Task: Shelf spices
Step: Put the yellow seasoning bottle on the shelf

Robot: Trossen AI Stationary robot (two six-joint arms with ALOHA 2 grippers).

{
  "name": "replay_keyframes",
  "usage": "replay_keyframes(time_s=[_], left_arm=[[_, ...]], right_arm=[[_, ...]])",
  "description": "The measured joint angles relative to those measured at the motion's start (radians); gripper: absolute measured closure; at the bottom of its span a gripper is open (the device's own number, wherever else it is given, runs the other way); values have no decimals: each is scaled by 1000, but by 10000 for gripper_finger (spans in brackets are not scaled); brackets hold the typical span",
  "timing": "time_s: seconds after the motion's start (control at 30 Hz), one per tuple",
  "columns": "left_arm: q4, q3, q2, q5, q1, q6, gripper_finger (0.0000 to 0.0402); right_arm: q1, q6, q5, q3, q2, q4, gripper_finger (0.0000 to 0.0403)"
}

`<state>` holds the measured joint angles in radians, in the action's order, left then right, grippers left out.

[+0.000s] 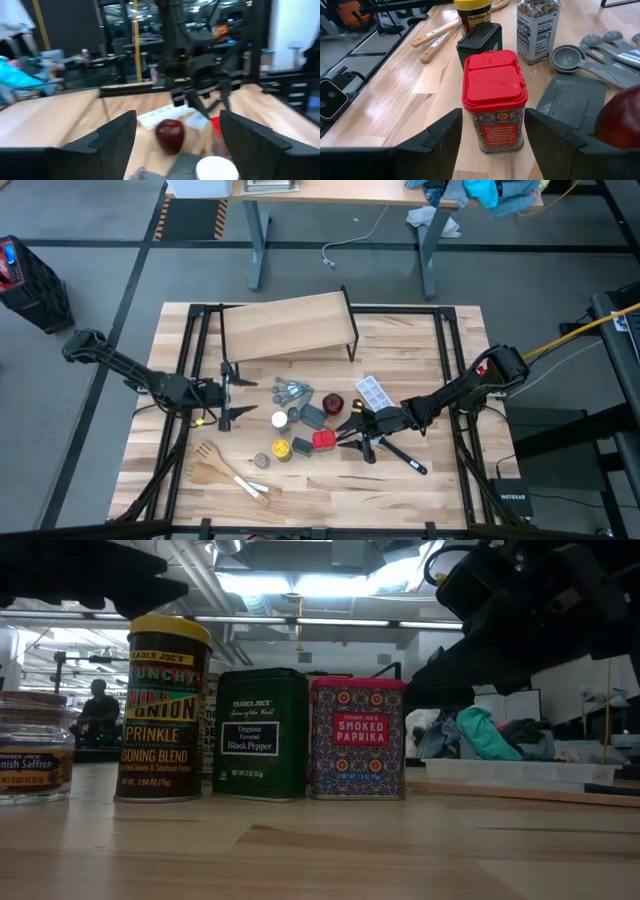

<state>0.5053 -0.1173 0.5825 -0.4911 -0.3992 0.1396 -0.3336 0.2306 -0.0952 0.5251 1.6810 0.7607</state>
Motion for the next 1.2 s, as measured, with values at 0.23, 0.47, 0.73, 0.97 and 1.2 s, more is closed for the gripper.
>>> replay_keyframes(time_s=[0.23,0.47,0.73,0.97,1.2], left_arm=[[-29,0,-1,278,-1,-59,123],[-176,0,0,415,-2,-144,123],[-182,0,-1,417,-2,-155,123],[-160,0,0,417,-2,-268,123],[-69,0,1,417,-2,-299,123]], right_arm=[[0,0,9,0,0,0,182],[0,0,9,0,0,0,182],[0,0,9,0,0,0,182],[0,0,10,0,0,0,182],[0,0,10,0,0,0,182]])
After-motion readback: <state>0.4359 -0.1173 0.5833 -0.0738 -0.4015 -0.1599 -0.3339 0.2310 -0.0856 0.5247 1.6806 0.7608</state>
